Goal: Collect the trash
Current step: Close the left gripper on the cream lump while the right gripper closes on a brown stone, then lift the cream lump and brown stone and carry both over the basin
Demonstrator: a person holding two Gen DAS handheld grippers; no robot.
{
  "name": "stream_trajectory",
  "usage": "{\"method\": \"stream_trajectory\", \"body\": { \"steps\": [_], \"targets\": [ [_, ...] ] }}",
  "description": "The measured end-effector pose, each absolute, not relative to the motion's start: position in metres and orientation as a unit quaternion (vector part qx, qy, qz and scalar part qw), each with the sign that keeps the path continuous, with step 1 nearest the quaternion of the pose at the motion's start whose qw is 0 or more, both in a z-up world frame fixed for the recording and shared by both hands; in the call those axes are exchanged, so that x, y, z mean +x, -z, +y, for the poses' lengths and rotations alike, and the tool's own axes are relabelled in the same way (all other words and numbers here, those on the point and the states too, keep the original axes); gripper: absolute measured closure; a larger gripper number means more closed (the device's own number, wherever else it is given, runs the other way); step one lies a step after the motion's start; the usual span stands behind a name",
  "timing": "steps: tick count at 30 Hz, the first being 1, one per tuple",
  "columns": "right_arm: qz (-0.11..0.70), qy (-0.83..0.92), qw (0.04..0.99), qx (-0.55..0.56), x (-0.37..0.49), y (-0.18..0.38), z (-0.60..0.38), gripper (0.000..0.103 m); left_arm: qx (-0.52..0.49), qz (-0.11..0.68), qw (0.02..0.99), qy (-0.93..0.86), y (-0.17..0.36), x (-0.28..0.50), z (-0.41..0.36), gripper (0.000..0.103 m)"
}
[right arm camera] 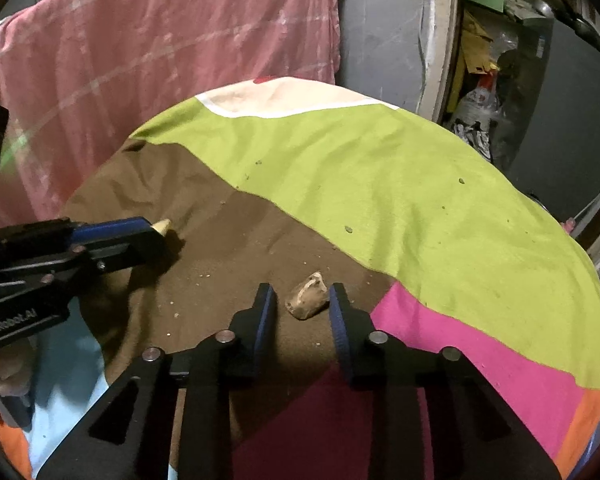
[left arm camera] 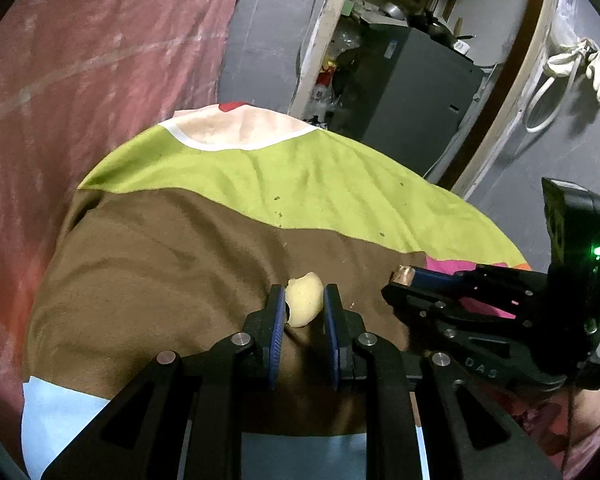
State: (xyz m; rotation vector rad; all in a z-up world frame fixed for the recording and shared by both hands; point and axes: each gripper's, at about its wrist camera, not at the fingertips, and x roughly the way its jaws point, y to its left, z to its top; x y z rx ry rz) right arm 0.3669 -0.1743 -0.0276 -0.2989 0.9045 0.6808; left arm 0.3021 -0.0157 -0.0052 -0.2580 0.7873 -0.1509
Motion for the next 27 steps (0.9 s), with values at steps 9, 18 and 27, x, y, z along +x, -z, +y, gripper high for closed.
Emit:
{"method": "stream_trajectory", "body": {
  "steps": [9,18,27],
  "targets": [
    [0.358,-0.314,0.871,-0.116,0.336,0.003,-0.194,0.082,-0.127,0.336,0.93,0.085,-0.016,0.285,-0.022,0.087],
    [0.187,-0.256,0.946,-0.073,0.264,-0.073,-0.26,0.082,-0.124,0.213,0.961,0.122,-0.07,0.247,-0.063,0.087],
    [0.054,-0.166,0.981,-0.088,0.197,-0.132,-0.318,0.082,-0.1,0.101,0.975,0.174,-0.119,0.211,-0.133,0.087]
  ]
}}
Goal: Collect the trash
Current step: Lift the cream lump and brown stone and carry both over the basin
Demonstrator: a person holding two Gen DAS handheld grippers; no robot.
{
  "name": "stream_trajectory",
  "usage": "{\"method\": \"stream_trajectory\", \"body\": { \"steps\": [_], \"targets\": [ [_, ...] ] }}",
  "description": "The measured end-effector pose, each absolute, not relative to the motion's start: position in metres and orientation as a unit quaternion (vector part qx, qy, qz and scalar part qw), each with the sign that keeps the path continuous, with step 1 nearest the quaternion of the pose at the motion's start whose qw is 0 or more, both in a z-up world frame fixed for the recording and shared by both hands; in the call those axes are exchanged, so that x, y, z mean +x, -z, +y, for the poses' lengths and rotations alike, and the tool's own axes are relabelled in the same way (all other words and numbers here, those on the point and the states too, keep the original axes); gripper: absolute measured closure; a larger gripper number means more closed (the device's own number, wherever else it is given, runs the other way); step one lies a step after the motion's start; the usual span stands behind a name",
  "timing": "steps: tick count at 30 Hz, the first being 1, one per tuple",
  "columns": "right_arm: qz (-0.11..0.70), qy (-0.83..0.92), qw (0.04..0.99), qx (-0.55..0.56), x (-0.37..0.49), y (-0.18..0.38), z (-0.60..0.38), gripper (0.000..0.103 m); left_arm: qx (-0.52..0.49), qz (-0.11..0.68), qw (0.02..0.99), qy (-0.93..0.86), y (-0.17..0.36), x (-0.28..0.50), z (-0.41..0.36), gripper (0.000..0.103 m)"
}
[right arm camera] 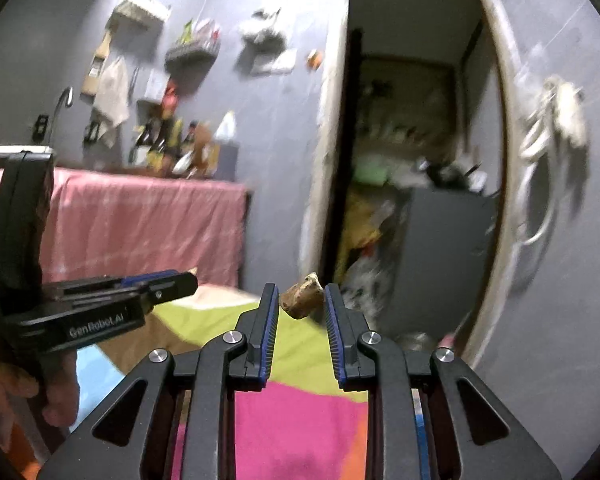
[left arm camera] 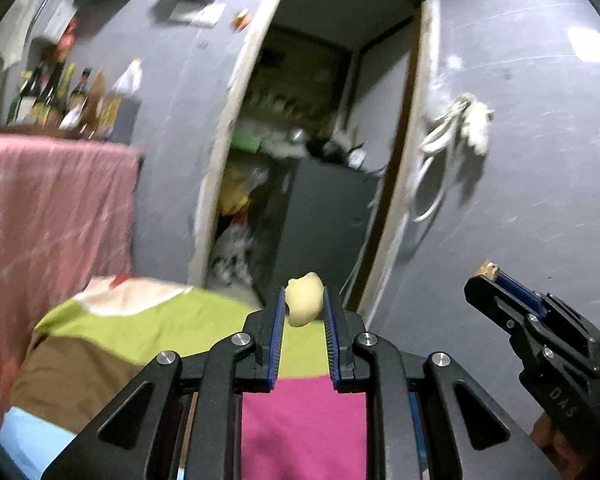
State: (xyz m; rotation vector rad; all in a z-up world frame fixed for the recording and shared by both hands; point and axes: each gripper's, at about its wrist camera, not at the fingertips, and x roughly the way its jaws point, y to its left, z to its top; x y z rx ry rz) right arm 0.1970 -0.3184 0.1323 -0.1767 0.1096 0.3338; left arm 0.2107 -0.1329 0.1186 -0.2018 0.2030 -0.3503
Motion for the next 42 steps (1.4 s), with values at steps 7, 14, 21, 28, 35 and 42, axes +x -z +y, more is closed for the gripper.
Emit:
{"method": "stream_trajectory", "body": {
  "steps": [7,14,21,28,35,42],
  "targets": [
    [0.004,-0.089,0.992,-0.09,0.17,-0.153,-0.365,0.082,-0.095,0.053,0.971,0.213,-0.139,0.196,-0.184,0.087],
    [-0.03,-0.011,0.996,-0.086,0.154,-0.151,-0.418,0.082,-0.087,0.035,0.969,0.23,-0.137,0.189,-0.241,0.087],
    [-0.044,0.036,0.995,-0.087,0.153,-0.132,-0.454,0.082,-0.089,0.041,0.969,0.228,-0.119,0.197,-0.287,0.087],
    [-0.011,0.044,0.997,-0.069,0.162,-0.097,-0.479,0.082,-0.071,0.064,0.971,0.22,-0.092,0.215,-0.313,0.087],
    [0.016,0.051,0.998,-0.046,0.173,-0.065,-0.493,0.082,-0.049,0.1,0.97,0.214,-0.058,0.234,-0.333,0.087],
    [0.068,0.044,0.996,-0.026,0.189,-0.038,-0.5,0.082,-0.036,0.185,0.955,0.227,-0.02,0.259,-0.35,0.087]
  ]
}}
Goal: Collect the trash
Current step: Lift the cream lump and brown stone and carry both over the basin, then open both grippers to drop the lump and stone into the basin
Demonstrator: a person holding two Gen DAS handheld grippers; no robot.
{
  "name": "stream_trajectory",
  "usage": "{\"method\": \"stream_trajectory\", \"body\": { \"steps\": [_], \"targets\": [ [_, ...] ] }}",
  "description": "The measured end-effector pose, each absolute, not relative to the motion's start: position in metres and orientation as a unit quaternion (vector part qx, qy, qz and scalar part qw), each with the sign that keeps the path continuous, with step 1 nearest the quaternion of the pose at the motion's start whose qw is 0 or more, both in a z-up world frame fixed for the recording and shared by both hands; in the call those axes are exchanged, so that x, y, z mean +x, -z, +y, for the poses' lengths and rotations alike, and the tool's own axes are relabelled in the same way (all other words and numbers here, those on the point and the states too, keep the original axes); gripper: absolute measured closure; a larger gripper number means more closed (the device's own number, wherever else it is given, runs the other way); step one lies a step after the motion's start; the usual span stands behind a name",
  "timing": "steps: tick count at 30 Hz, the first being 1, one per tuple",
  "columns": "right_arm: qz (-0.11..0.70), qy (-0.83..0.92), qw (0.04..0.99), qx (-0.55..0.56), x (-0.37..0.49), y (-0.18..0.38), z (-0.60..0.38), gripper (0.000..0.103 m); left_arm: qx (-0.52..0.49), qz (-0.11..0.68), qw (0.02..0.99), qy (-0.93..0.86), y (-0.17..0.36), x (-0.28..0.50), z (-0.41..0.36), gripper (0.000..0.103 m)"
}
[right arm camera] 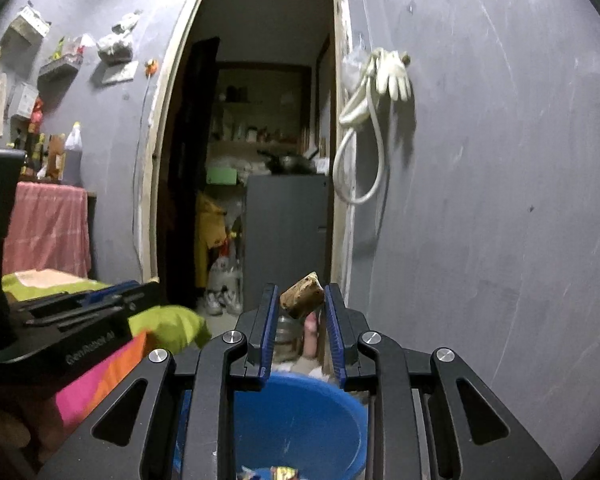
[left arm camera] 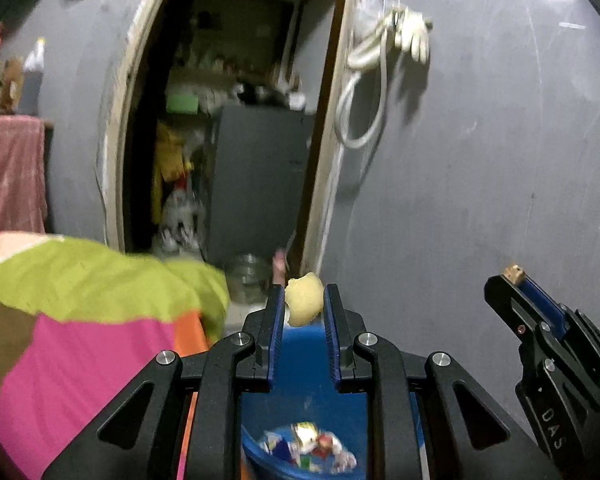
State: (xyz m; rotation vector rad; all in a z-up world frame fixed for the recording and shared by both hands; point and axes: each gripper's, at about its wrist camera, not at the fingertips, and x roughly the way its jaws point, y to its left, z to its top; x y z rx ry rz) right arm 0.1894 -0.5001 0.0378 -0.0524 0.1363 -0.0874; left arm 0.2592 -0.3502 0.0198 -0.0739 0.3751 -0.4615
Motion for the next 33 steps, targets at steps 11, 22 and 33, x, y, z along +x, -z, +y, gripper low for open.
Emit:
{"method": "stream_trajectory", "body": {
  "steps": [11,22,33],
  "targets": [
    [0.156,0.023,0.987,0.019,0.21,-0.002,-0.514,0.081,-0.044,0.284,0.928,0.237,0.023,0.29,-0.362,0.087],
    [0.201,0.0,0.979,0.044,0.222,0.012,-0.52,0.081,-0.06,0.312,0.92,0.231,0.033,0.303,-0.357,0.087],
    [0.194,0.0,0.98,0.05,0.222,0.006,-0.522,0.075,-0.07,0.315,0.916,0.24,0.031,0.304,-0.353,0.074]
  ]
}}
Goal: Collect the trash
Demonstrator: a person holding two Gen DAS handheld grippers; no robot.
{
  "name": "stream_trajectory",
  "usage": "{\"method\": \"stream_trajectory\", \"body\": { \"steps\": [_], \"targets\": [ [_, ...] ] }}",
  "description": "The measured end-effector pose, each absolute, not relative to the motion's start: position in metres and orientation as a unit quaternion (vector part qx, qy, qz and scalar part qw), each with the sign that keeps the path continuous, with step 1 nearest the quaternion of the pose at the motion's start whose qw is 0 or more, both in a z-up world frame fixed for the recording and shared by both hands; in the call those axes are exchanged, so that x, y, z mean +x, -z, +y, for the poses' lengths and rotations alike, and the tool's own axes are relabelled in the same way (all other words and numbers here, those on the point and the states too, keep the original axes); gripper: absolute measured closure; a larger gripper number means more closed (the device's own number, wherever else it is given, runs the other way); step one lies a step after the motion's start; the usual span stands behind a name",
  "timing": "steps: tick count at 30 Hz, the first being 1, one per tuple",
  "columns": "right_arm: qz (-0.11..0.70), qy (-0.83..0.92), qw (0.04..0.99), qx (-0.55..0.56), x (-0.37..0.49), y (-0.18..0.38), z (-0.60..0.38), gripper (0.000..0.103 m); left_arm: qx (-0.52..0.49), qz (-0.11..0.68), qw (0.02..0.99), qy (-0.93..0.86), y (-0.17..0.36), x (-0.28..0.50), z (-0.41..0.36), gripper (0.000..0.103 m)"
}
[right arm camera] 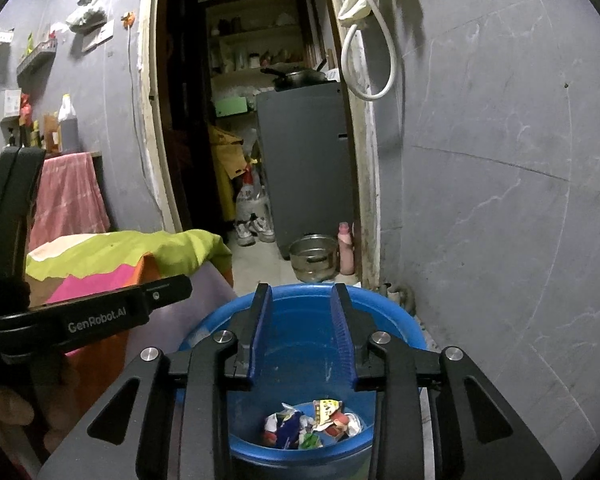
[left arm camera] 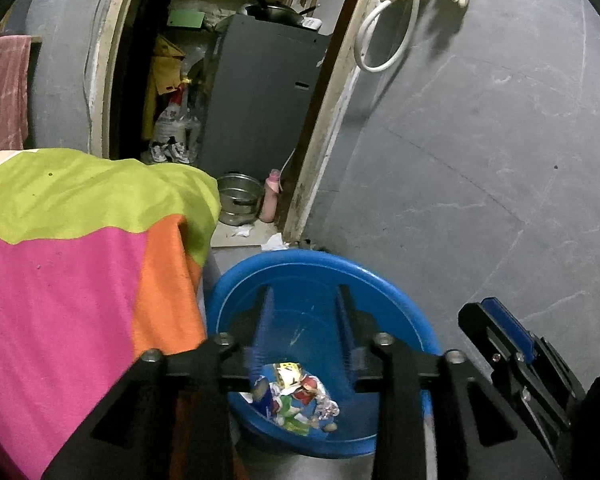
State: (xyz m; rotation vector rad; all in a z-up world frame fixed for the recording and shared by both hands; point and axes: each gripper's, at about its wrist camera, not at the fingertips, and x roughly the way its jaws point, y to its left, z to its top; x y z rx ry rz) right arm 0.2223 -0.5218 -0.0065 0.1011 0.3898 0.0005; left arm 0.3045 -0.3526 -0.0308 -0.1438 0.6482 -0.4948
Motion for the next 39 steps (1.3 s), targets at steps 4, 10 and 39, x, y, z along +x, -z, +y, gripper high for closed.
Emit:
{"method": "stream_trajectory", "body": {
  "steps": [4,10,39],
  "targets": [
    [0.182,0.007,0.982,0.049,0.219,-0.003,-0.524,0.074,-0.078,0.31,0.917,0.24,0.025,0.303,-0.348,0.074],
    [0.148,0.022,0.988,0.037,0.206,-0.028,-0.523,0.064,-0.093,0.276,0.926,0.239,0.001,0.29,-0.336,0.062],
    [0.056,0.029,0.998,0.017,0.097,-0.121,-0.467,0.0,-0.11,0.16,0.96,0.201,-0.09,0.169,-0.215,0.002]
  ]
}}
